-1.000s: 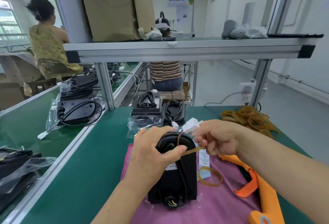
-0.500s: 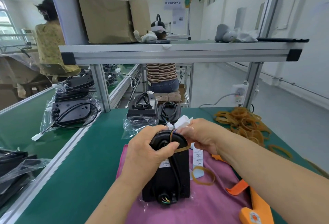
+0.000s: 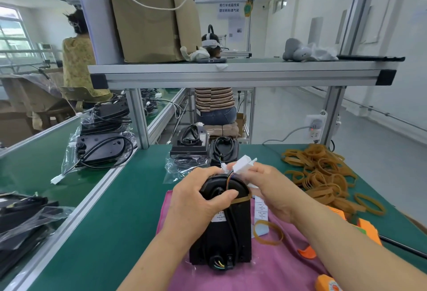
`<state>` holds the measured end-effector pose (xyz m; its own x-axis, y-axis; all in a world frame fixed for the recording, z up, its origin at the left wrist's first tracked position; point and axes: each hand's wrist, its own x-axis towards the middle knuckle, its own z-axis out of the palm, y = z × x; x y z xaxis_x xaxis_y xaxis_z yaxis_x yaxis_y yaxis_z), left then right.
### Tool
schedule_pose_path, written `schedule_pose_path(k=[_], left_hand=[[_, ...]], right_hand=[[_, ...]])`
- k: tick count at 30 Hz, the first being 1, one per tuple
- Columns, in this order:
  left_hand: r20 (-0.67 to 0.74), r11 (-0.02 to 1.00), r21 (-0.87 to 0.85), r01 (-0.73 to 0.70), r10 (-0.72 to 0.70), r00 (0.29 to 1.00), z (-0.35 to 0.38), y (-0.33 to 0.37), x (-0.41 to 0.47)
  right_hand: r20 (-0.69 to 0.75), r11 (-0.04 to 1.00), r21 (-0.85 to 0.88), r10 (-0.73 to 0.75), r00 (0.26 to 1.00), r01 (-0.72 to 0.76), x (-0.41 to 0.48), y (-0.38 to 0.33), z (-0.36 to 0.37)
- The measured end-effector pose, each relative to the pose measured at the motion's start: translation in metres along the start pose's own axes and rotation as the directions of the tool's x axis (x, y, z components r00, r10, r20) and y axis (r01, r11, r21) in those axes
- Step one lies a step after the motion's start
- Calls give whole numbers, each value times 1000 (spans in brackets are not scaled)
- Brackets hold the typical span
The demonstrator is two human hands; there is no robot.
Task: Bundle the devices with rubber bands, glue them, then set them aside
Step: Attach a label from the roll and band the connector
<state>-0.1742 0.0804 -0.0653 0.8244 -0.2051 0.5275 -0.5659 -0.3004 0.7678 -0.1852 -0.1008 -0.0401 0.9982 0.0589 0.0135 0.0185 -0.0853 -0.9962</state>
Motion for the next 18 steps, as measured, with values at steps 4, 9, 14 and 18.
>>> schedule_pose_path(k=[4, 9, 14, 18], left_hand=[[101, 1000, 25, -16, 14, 995, -6, 0, 5], [303, 943, -243, 228, -150, 941, -27, -6, 21], [430, 717, -464, 520, -330, 840, -44, -15, 36], [508, 589, -522, 616, -365, 780, -50, -22, 44]], right_hand=[[-100, 998, 35, -50, 994, 54, -3, 5, 26], [-508, 959, -215, -271, 818, 185, 3, 23, 50], [-490, 958, -173, -286, 823, 230, 9, 25, 53], [-460, 955, -183, -294, 838, 234, 11, 27, 52]])
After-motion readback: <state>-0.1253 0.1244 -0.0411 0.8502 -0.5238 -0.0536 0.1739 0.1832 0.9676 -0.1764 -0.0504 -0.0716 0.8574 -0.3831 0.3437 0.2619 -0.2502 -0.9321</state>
